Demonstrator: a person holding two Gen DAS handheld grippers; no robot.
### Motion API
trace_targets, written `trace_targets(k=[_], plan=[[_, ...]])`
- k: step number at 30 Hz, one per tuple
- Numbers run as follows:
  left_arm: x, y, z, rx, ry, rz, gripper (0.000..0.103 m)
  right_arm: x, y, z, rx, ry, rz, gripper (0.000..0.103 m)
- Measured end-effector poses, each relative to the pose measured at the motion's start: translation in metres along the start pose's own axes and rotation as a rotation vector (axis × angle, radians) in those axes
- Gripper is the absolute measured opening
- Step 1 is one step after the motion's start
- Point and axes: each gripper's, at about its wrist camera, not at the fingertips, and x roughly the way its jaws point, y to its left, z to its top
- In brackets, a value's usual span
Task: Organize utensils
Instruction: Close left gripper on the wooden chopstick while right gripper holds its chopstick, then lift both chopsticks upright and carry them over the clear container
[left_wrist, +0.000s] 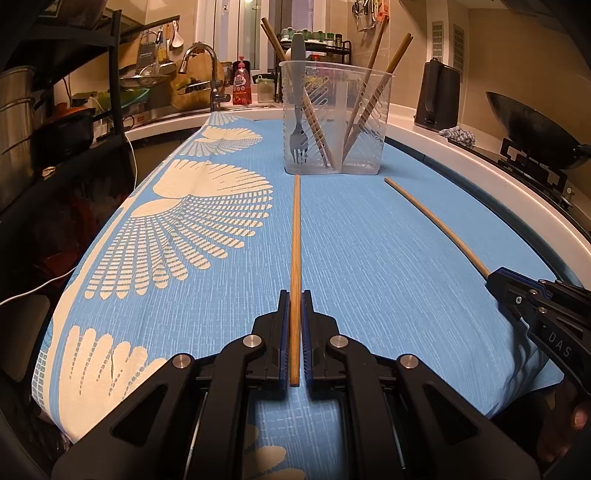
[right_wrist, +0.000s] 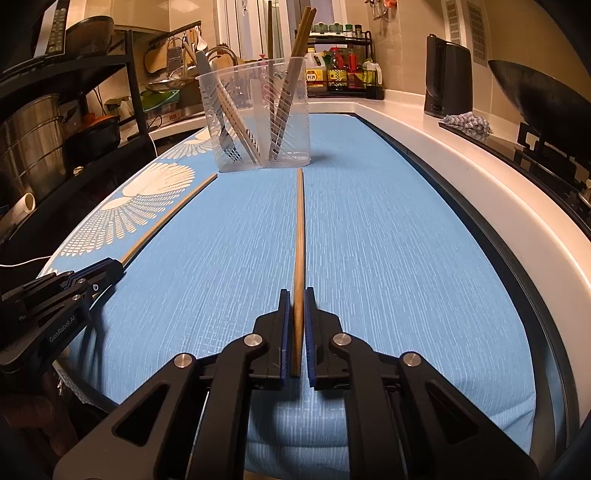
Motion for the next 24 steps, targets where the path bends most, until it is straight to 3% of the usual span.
trace_targets(k=[12,24], plan=[[-0.005,-0.003,0.002,0.005,0.008,-0.005,0.006,-0.019,-0.004,0.007,0.009,-0.018,0.003,0.006],[-0.053,-0.006,0.03,0.022,-0.127,-0.023,0.006,-0.065,-0.006,0.035,0.007,-0.119,0.012,0.006]])
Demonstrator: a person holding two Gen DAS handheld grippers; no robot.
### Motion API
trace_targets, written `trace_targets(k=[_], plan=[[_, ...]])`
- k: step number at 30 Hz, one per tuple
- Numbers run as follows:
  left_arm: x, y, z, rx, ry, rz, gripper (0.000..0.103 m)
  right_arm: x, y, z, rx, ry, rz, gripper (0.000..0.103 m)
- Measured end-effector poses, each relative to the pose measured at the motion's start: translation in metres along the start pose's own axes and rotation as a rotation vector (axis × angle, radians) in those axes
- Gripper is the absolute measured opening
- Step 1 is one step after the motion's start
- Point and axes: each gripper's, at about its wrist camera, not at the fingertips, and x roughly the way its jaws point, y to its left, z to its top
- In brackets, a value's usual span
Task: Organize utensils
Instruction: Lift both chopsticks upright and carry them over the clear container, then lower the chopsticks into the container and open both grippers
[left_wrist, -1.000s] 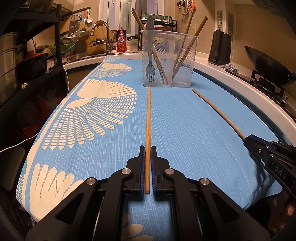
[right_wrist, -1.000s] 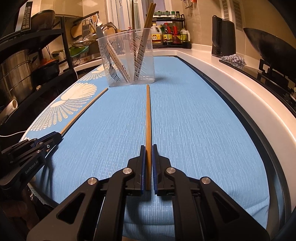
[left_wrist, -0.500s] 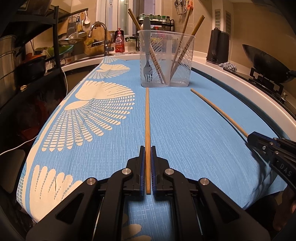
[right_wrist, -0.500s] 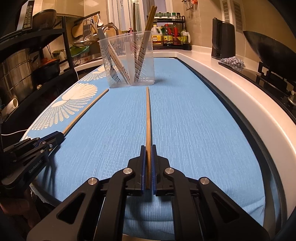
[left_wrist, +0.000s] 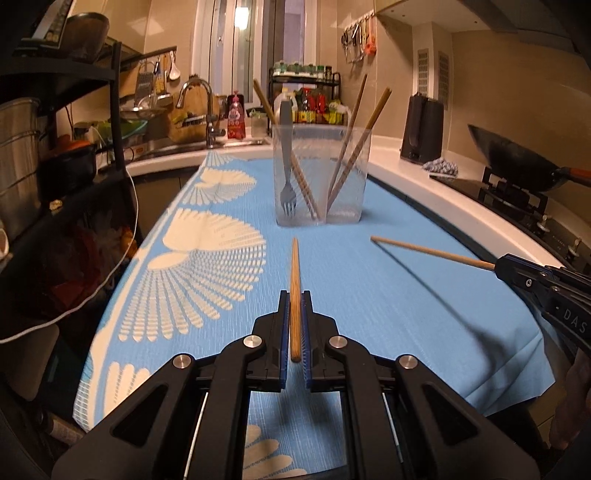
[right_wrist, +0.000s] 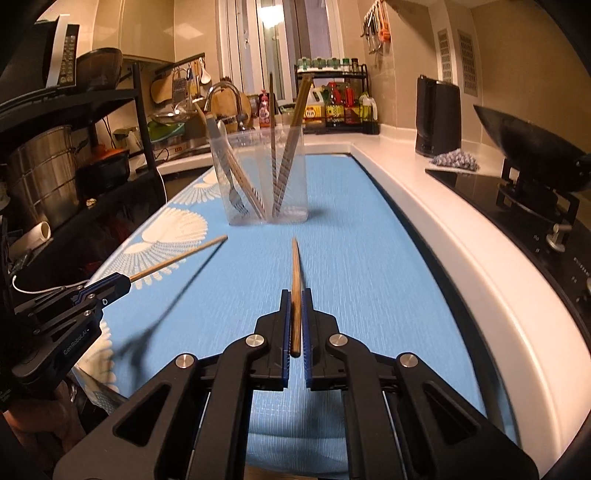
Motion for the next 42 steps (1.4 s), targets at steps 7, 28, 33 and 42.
trace_targets(k=[7,28,33,42], plan=[[-0.015,0.0,0.028,0.017,-0.07,-0.004,0.006,-0.017,0.001,0.029,-0.019,-0.057,0.011,0.006],[-0.006,0.023,0.144,-0.033,-0.035,-0.107,0.006,-0.012,0.013,0.157,-0.069,-0.054,0.11,0.005],[0.002,0.028,0.171,-0.045,-0.009,-0.134,0.006,-0.009,0.028,0.197,-0.115,-0.059,0.128,0.005],[0.012,0.028,0.254,-0.02,-0.01,-0.166,0.006,-0.009,0.054,0.284,-0.177,-0.116,0.15,0.005]])
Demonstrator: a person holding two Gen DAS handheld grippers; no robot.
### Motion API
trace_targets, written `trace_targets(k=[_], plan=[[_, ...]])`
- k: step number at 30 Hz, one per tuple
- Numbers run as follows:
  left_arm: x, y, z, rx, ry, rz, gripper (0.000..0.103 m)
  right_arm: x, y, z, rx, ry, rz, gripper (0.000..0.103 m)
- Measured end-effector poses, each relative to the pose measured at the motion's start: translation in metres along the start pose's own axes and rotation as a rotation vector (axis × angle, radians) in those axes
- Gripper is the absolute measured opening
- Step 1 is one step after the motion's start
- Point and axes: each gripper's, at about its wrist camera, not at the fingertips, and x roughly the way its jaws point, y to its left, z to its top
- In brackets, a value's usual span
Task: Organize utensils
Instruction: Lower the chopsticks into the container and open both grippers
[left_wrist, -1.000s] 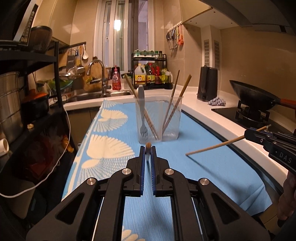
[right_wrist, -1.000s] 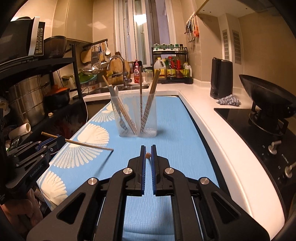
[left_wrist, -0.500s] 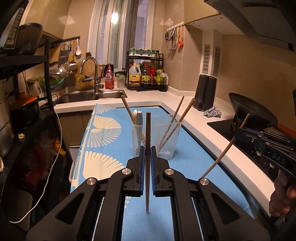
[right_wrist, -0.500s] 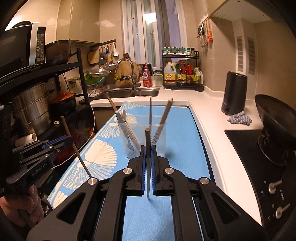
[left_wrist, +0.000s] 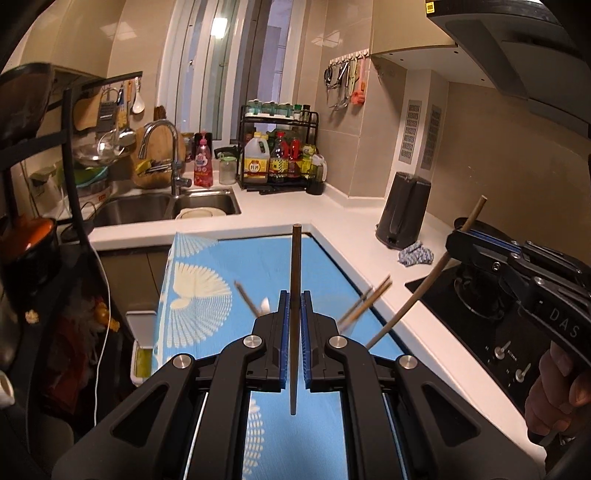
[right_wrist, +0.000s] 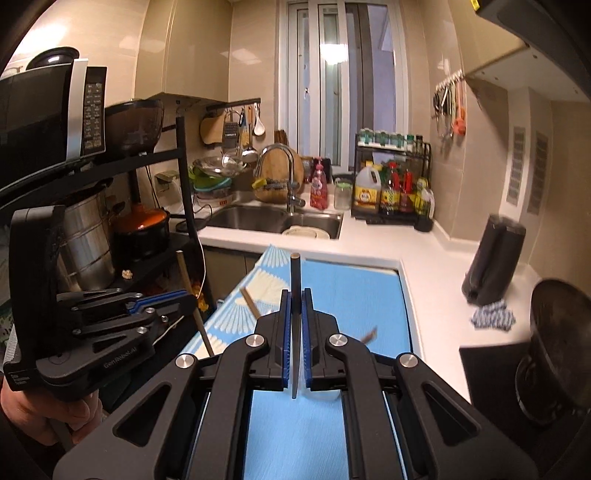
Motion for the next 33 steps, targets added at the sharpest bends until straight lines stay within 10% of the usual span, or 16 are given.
trace_targets(k=[11,25,30,33], plan=[[0.054,0.003,0.077,-0.011,-0.026,-0.035,0.006,0.053,-0.014,0.052,0.005,-0.008,-0.037,0.005],[0.152,0.009,0.014,0.009,0.174,-0.054,0.006,0.14,-0.04,-0.018,0.044,0.208,-0.052,0.007],[0.13,0.014,0.01,-0.014,0.136,-0.075,0.046,0.132,-0.042,-0.031,0.051,0.211,-0.054,0.034],[0.105,0.015,0.012,-0.006,0.077,-0.071,0.052,0.116,-0.041,-0.032,0.047,0.177,-0.07,0.044]])
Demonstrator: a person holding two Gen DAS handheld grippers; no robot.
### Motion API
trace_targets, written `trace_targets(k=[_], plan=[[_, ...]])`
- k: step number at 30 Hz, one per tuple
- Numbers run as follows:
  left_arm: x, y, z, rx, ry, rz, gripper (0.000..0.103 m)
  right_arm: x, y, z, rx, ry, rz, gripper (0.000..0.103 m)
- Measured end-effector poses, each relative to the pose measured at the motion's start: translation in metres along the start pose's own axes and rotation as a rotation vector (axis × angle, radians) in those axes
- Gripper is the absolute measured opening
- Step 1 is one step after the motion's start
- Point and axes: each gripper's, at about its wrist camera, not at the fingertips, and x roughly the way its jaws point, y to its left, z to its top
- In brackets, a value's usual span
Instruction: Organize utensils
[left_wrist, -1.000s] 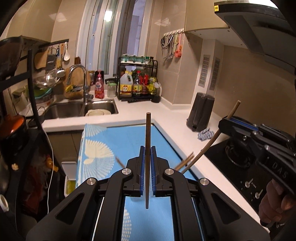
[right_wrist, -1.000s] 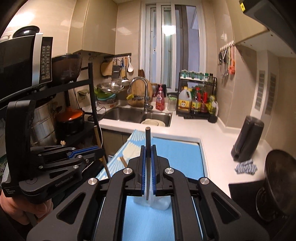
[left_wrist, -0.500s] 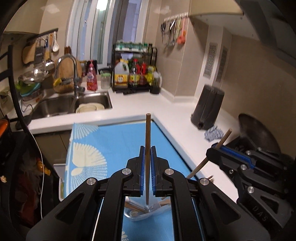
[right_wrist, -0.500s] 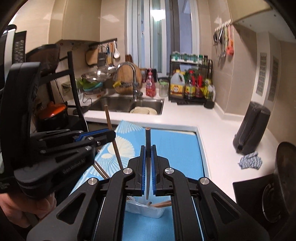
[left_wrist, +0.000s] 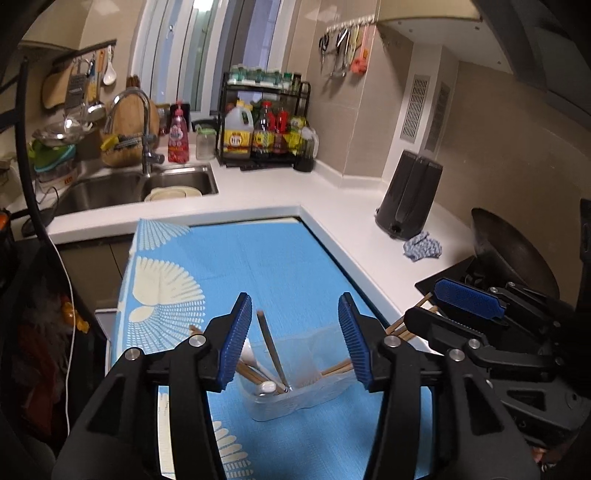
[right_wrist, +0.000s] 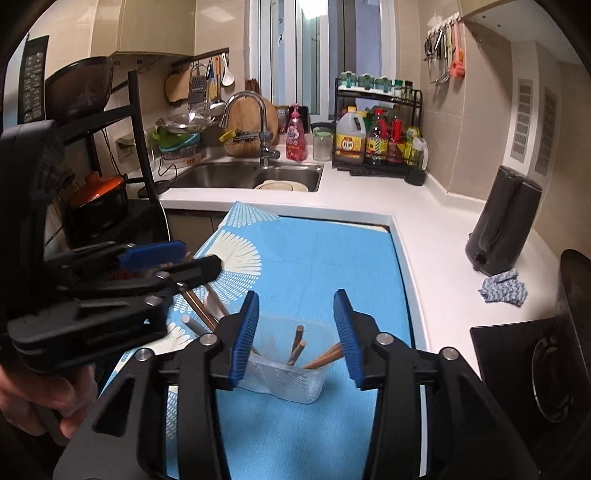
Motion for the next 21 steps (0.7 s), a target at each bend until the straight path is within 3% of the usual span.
trace_targets(k=[2,6,8,10,15,18,21], plan=[[-0.018,-0.002,-0.001,0.012,-0.044,0.011,0.062,-0.014,0.001,-0.003,0.001,-0.029,-0.005,0.05],[-0.055,-0.005,-0.012,0.021,-0.143,0.035,0.089,-0.047,0.005,-0.011,0.022,-0.13,-0.037,0.074],[-0.069,-0.006,-0.023,0.013,-0.186,0.048,0.095,-0.064,0.007,-0.019,0.046,-0.185,-0.04,0.083],[-0.079,-0.008,-0.038,0.003,-0.208,0.07,0.095,-0.083,0.012,-0.031,0.04,-0.244,-0.046,0.093],[-0.087,-0.012,-0.094,-0.04,-0.246,0.152,0.096,-0.117,0.011,-0.07,0.083,-0.362,-0.101,0.097],[-0.077,-0.017,-0.127,-0.04,-0.236,0.207,0.096,-0.119,-0.001,-0.096,0.135,-0.388,-0.132,0.097],[-0.064,-0.017,-0.144,-0.059,-0.19,0.199,0.095,-0.107,-0.012,-0.116,0.165,-0.354,-0.162,0.097]])
